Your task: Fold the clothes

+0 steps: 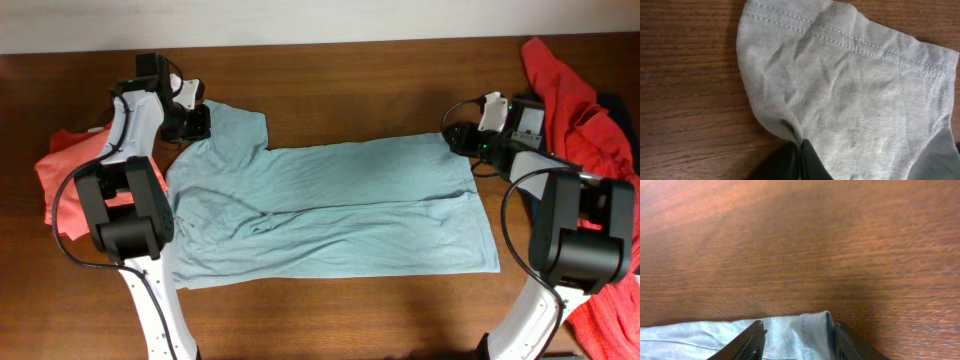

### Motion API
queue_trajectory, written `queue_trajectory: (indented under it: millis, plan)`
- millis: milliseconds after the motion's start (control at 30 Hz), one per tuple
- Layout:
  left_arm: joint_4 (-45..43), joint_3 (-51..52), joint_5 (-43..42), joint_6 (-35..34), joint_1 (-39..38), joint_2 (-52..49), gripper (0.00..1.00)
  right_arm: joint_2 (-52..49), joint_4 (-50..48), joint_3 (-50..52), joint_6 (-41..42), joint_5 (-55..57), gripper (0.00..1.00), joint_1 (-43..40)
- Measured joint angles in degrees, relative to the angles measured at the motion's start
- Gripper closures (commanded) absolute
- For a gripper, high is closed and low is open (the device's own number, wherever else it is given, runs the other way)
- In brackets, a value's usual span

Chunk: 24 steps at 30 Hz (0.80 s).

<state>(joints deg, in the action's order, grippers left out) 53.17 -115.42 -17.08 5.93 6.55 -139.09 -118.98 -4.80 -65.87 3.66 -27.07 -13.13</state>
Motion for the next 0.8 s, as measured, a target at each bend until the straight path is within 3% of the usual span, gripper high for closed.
queue_trajectory:
  millis: [167,200,300,400,800]
  plan:
    - [0.04,0.00,0.00,0.00,0.00,0.00,0.95,-1.42,-0.24,-1.51,0.63,0.20,0.48,0.11]
    - [0.04,0.00,0.00,0.00,0.00,0.00,0.95,-1.55,-0.22,-1.70,0.63,0.20,0.53,0.11]
    - [0.07,0.00,0.00,0.00,0.00,0.00,0.95,-1.77,0.17,-1.88,0.48,0.59,0.79,0.11]
    - [0.11,0.00,0.09,0.00,0.00,0.00,0.95,-2.01,1.18,-1.97,0.98,0.90,0.92,0.11]
    - [1.03,-0.07,0.15,-0.22,0.00,0.50,1.00,-1.95,9.64,-5.46,1.09,1.55,0.96,-0.70]
